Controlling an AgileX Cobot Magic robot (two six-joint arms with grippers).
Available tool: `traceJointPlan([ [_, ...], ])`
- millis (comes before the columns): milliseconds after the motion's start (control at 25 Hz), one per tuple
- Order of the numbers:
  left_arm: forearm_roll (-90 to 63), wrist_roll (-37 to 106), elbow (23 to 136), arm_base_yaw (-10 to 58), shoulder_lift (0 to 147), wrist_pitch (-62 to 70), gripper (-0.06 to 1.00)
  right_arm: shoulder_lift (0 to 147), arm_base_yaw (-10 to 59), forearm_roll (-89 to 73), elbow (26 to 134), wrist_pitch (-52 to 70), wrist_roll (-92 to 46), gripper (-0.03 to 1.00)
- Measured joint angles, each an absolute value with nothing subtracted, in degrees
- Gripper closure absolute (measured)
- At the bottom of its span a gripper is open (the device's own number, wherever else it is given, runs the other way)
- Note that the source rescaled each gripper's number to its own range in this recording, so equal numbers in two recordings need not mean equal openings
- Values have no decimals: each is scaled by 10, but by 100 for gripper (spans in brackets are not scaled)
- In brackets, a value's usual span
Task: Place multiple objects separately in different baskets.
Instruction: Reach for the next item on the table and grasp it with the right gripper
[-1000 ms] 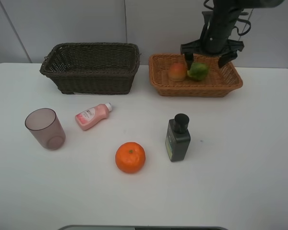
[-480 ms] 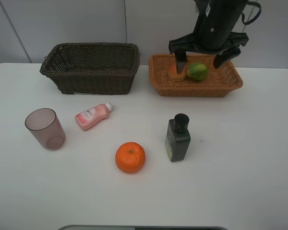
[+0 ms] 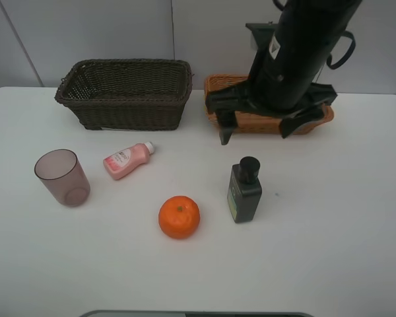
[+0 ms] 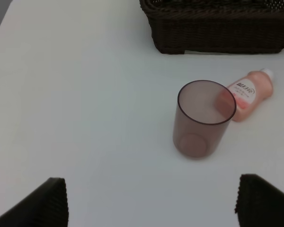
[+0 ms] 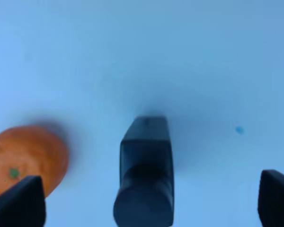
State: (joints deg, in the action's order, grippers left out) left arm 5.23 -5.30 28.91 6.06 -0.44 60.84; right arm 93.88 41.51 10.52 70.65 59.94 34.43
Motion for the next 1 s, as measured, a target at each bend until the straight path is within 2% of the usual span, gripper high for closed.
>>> traceJointPlan([
  [280,52,-53,289,61,-4,608,2,944,429,128,671,571,418,-3],
  [1000,52,-53,289,61,-4,608,2,1057,429,139,661,513,424,-3],
])
